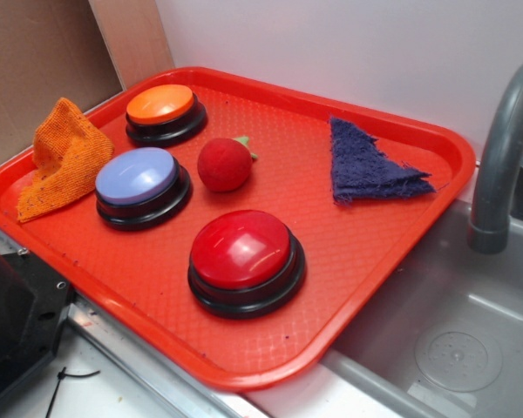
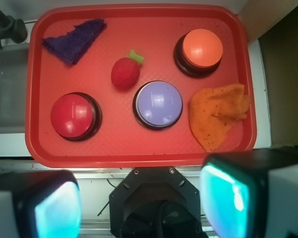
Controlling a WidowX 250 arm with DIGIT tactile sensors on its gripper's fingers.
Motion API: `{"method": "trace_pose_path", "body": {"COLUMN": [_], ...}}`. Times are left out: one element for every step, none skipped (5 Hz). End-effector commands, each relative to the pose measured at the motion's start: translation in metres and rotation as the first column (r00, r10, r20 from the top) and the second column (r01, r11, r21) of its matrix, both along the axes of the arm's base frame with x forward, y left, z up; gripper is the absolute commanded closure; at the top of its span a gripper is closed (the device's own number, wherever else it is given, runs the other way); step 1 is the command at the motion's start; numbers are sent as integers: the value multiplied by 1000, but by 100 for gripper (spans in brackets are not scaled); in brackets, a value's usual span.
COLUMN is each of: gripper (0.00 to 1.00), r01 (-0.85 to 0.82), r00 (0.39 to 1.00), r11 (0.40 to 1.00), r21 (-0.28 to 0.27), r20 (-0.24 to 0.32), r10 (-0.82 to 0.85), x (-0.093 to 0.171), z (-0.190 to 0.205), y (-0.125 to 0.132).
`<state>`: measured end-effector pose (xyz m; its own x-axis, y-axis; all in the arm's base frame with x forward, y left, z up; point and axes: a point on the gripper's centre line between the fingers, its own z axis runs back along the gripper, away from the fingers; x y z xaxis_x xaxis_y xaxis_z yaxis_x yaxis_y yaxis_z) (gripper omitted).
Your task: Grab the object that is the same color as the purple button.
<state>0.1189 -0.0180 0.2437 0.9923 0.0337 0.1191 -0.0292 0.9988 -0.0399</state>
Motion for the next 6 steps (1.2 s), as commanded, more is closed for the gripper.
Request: {"method": "trace_pose_path", "body": {"gripper": [0,0,0,0,0,0], "r01": [0,-105,-214,-321,-503,-668], "r00": [1000,994,976,947,859,724], "r11": [1000,994,976,945,861,732], "r21": [0,-22,-43,-57,-77,-135], "r20": [0,5,15,12,63,111], "r10": [0,105,215,322,507,681], "x": [0,12,31,51,77,107], "z": [0,-7,-16,-27,-42,-59], "y": [0,2,4,4,-2,-9]}}
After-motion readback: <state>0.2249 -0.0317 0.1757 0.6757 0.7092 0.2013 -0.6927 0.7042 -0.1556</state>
